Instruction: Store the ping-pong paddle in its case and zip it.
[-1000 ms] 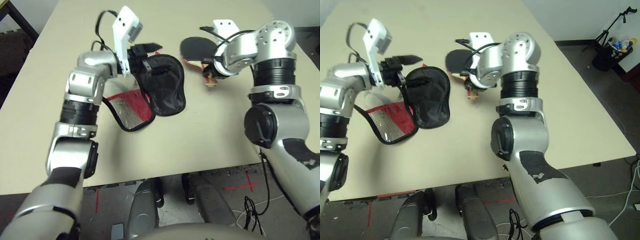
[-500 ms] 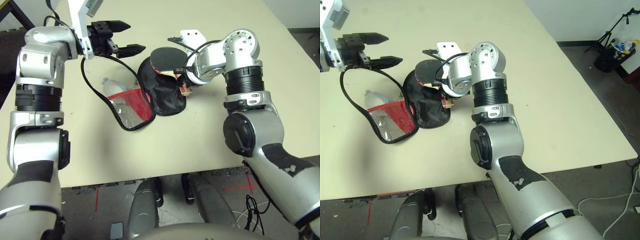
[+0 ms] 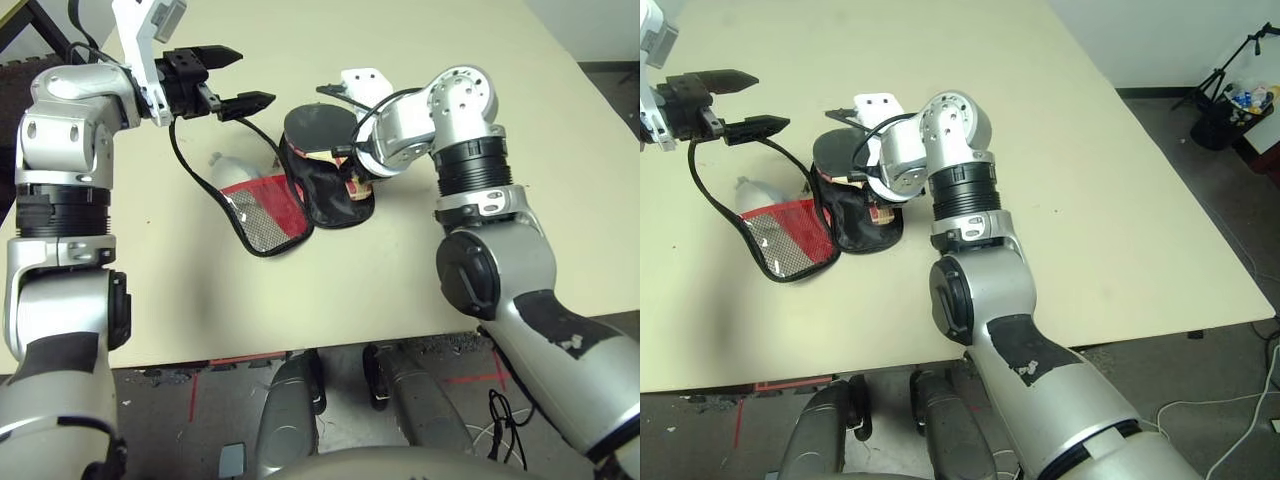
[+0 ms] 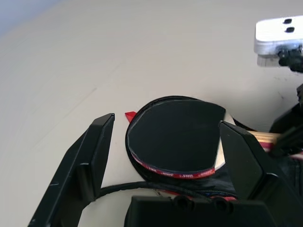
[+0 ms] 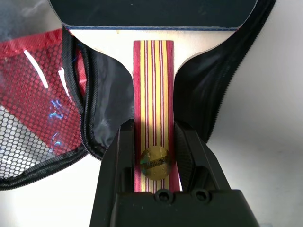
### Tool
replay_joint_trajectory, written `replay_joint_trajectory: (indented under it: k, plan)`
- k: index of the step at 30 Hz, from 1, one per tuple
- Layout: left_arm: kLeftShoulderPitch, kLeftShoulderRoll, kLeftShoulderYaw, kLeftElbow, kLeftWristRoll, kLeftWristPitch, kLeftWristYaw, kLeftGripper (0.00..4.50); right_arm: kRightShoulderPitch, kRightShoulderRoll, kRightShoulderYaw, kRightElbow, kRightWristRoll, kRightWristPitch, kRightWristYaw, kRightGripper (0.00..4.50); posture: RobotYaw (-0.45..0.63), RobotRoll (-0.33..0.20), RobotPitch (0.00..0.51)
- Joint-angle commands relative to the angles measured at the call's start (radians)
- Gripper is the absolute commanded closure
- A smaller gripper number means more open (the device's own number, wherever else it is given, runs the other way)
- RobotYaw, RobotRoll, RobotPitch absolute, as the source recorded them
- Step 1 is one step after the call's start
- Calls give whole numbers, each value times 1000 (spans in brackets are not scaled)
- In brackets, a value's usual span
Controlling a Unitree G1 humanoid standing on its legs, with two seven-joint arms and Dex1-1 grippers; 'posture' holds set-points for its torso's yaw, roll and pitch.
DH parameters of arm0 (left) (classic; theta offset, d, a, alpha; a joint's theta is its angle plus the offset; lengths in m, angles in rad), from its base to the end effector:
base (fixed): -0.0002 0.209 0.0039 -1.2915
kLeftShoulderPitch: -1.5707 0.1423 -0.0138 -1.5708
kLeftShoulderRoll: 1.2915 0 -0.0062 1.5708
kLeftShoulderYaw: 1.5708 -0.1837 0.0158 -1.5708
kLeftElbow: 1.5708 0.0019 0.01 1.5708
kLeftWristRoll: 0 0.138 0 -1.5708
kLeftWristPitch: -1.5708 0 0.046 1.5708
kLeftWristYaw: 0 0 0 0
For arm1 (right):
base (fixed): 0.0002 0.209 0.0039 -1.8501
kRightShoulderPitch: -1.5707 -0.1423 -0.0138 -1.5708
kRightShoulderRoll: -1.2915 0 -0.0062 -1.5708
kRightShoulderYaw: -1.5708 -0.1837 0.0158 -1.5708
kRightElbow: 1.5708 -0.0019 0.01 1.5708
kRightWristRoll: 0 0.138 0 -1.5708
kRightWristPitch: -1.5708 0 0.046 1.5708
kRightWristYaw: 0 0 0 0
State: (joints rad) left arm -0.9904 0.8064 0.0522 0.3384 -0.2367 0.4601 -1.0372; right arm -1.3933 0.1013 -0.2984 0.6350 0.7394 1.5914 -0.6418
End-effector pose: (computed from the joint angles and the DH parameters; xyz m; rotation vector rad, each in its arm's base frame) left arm 0.3023 0.2746 0.3018 0.4643 -0.0556 -0.7375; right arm 0.3133 -0.0226 0.2678 -0.0202 0.9236 0.4218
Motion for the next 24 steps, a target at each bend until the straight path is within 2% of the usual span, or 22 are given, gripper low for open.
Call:
replay_joint_trajectory:
  k: [1,13,24]
  plan:
    - [25,15,13,-34,-11,19,2,0,7,24,-37,-5,-34,23,-8,3284,-70,0,182]
    - [35,19,16,-55,-18,39,7,0,-5,76,-134,8,-234,-24,71,3284,-63,0,198]
    - [51,9,18,-66,-22,43,18,0,-43,107,-101,58,-313,-123,194,3284,-56,0,205]
